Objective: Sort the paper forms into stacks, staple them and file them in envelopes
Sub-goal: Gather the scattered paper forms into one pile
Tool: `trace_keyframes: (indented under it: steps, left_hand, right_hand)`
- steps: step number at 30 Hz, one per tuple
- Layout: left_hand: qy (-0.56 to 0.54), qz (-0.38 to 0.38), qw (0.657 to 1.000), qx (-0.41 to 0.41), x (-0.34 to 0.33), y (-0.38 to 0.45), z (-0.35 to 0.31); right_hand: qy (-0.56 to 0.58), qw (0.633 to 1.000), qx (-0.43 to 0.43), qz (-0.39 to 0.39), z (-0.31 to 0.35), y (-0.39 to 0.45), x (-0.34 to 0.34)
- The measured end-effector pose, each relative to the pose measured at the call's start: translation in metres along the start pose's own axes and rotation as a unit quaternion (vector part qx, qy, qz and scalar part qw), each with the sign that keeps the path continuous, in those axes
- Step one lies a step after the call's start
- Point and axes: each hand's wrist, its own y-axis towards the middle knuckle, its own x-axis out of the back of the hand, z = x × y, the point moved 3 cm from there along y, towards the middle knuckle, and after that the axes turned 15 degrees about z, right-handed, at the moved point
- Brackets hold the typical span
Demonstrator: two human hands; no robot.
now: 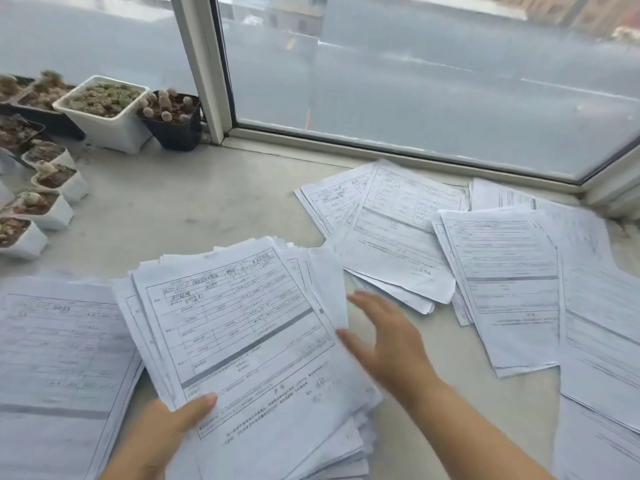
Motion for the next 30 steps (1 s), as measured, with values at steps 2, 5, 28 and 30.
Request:
trace_keyframes:
  steps: [2, 5, 28, 30]
  left_hand:
    - [0.053, 0.011, 0.998, -0.020, 0.007, -0.001, -0.002]
    - [0.091, 0.028, 0.995, -0.026, 0.015, 0.003, 0.004]
    - [-0.059, 0.050, 0.996, 0.039, 0.003, -0.005, 0.002]
    - [-0.066, 0.061, 0.995, 0.042, 0.003, -0.006, 0.000]
  right_hand:
    - [-0.048, 0.993, -0.106, -0.026, -0.030, 0.033, 0.030]
    - [-0.103, 0.962, -0.242, 0.079, -0.065, 0.068, 0.043]
    - [0.085, 0.965, -0.121, -0.217, -0.063, 0.057, 0.089]
    - [0.056, 0.974, -0.007, -0.218, -0.030, 0.035, 0.082]
